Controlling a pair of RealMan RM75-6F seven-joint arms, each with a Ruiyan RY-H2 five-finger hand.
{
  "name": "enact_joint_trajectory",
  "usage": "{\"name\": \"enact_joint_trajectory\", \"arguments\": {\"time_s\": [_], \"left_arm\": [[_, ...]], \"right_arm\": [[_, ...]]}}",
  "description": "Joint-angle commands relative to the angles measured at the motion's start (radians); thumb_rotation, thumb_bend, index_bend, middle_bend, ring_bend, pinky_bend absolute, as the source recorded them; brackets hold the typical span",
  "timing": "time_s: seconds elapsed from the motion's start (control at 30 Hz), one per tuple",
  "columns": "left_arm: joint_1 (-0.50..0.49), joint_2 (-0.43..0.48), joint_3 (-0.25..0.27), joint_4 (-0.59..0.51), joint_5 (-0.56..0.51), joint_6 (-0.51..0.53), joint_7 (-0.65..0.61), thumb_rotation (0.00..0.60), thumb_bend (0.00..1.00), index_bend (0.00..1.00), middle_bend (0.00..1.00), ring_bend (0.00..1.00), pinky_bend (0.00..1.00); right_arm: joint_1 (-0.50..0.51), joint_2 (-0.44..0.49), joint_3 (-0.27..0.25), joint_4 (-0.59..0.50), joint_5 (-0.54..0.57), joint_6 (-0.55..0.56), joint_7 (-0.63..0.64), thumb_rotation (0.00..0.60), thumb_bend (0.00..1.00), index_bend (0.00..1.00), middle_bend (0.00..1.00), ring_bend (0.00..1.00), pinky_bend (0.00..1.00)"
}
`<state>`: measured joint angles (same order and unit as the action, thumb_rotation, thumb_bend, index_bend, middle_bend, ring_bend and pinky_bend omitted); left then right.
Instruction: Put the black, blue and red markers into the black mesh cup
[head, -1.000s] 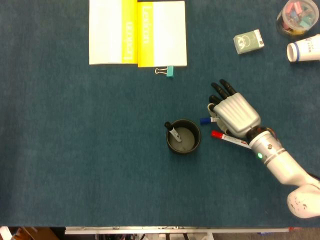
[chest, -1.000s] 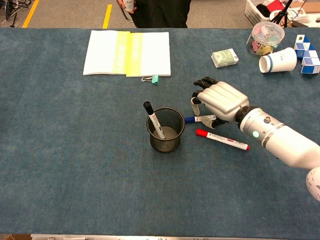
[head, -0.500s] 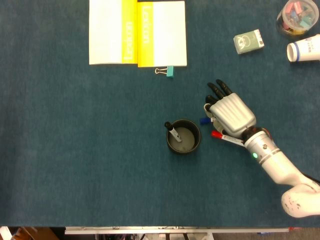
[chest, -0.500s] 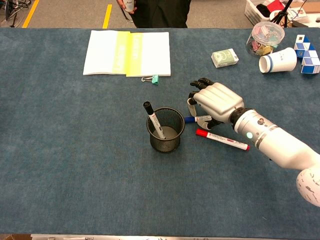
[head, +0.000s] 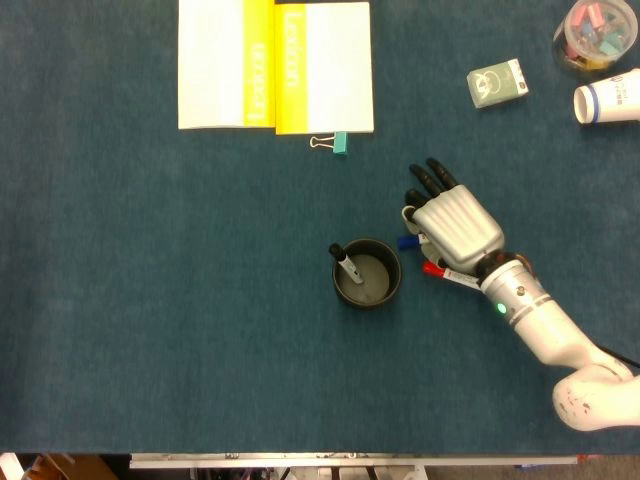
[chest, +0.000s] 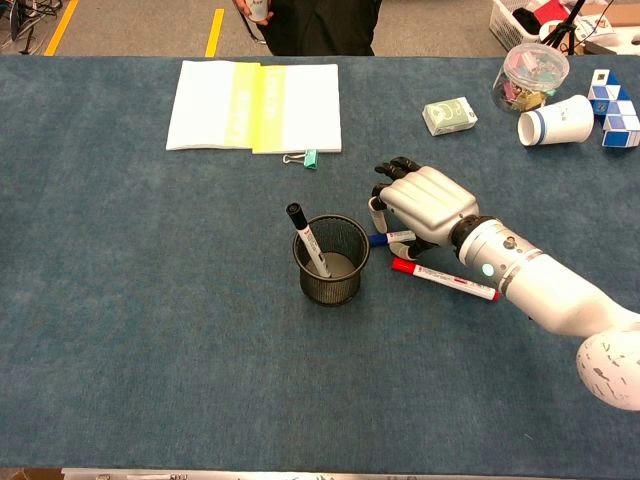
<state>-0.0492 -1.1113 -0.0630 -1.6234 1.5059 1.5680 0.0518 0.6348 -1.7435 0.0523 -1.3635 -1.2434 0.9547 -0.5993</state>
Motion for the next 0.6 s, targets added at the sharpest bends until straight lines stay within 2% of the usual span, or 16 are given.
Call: {"name": "enact_joint_trajectory", "arguments": {"time_s": [0.03,0.17,0.37,0.6], "left_arm": [[0.000,0.000,0.000,0.001,0.000,0.000,-0.001,0.600,0.36,0.31,0.20,0.20,0.10],[0.001,0.001,-0.001,0.003,0.000,0.002,-0.004,0.600,0.36,0.31,0.20,0.20,0.10],[0.002,-0.001,0.001,0.008,0.001,0.003,-0.009,0.600,0.36,0.31,0.20,0.20,0.10],[0.002,-0.002,0.001,0.011,0.003,0.003,-0.012,0.600,0.36,0.31,0.20,0.20,0.10]], "right_arm": [[0.004,-0.004,0.000,0.002,0.001,-0.003,-0.007,0.600,0.25,0.52,0.34,0.05,0.00],[0.009,-0.007,0.000,0.004,0.008,-0.007,-0.022,0.600,0.34,0.53,0.35,0.05,0.00],[0.012,-0.001,-0.002,0.002,0.017,-0.007,-0.047,0.600,0.37,0.56,0.36,0.06,0.00],[0.002,0.029,0.009,-0.041,0.005,0.023,-0.010,0.600,0.38,0.59,0.37,0.06,0.00]]}}
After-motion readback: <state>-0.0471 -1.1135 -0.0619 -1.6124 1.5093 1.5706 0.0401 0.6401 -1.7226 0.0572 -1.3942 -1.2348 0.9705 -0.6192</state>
